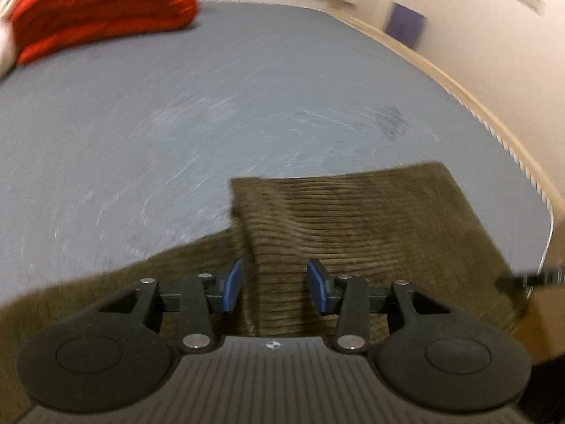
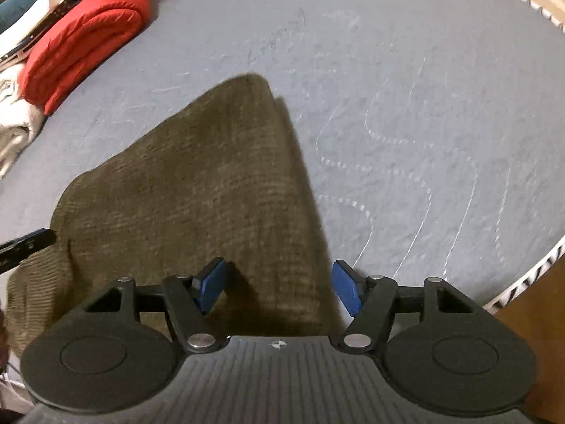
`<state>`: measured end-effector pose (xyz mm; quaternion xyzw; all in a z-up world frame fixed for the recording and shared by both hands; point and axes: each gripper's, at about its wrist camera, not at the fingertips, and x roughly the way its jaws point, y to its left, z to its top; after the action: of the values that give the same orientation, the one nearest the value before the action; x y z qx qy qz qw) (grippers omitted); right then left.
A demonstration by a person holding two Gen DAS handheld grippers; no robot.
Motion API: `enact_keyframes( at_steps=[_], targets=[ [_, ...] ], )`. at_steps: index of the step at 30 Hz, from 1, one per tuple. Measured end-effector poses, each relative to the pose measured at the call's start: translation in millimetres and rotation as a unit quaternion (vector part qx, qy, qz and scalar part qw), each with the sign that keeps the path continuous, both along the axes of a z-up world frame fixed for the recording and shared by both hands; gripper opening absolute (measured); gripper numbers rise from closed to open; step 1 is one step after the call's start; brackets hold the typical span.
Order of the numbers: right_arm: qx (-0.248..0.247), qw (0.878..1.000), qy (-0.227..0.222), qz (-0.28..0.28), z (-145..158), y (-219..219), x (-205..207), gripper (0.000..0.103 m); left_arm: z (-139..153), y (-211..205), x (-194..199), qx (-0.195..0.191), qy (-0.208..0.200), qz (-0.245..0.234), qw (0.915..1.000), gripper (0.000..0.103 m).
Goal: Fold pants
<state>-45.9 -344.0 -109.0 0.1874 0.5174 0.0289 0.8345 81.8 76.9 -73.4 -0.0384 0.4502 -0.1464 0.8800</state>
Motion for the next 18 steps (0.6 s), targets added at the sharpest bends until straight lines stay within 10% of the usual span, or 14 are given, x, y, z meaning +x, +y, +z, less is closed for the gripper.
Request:
enact_keyframes(
  at_steps=[9,12,18],
  targets=[
    [0.011,0.999,0.027,0.031,-11,5,-8,0.077,-46,13,12,-0.080,0.105,0.028,0.9909,0.056],
    [0.023,0.999,0.031,0.029,-14,3,-8,0.076,-44,15,8,-0.084,0.117,0.030,0.9891,0.015],
    [0.032,0.999,-0.003,0.023,10,-15,-16,0.030,4,19,-20,-0.127,0.078,0.000,0.9888,0.015]
  ],
)
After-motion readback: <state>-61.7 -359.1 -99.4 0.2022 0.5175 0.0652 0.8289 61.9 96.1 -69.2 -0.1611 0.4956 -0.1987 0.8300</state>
